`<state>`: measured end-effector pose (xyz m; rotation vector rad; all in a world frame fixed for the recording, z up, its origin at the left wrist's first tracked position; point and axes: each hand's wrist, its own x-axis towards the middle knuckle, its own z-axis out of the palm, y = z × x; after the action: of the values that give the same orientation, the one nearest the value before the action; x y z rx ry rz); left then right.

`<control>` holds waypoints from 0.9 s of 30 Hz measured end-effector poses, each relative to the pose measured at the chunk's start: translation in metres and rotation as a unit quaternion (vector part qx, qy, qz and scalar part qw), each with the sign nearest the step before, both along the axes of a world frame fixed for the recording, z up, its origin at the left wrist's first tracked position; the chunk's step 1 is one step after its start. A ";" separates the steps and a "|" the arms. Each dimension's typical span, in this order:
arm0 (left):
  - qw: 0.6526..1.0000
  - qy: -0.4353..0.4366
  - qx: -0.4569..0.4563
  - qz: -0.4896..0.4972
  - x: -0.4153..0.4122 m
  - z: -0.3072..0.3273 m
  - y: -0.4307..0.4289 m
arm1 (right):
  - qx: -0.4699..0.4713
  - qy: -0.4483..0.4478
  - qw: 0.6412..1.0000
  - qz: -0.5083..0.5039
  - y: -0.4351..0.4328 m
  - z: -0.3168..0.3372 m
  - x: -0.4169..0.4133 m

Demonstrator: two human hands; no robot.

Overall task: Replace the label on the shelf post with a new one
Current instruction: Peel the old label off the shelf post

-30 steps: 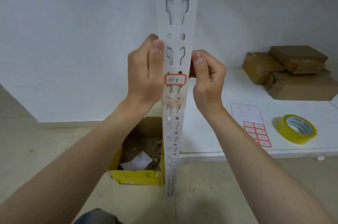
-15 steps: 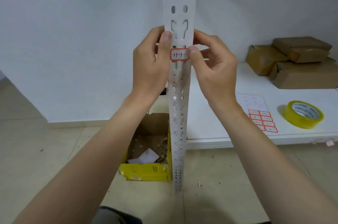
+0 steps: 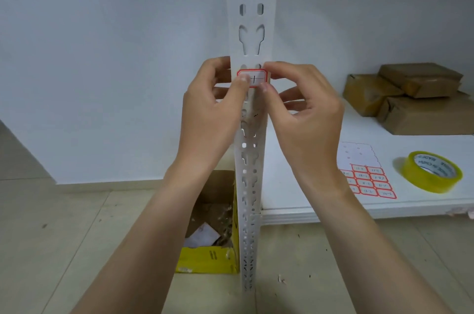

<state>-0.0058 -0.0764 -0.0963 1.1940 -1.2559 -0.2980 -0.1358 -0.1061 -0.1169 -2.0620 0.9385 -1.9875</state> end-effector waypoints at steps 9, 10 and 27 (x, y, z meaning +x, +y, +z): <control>0.999 0.030 0.003 -0.018 0.002 -0.004 -0.004 | -0.008 -0.001 1.000 -0.001 -0.003 -0.011 -0.003; 0.999 0.032 0.004 -0.019 0.002 -0.006 -0.003 | -0.003 -0.002 1.000 0.002 -0.002 -0.012 -0.003; 0.999 0.018 0.012 -0.042 0.007 -0.004 0.000 | -0.033 0.009 0.999 -0.036 -0.002 -0.004 0.003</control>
<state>0.0015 -0.0763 -0.0998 1.1534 -1.2761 -0.3963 -0.1332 -0.1083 -0.1213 -2.1124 0.9772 -2.0646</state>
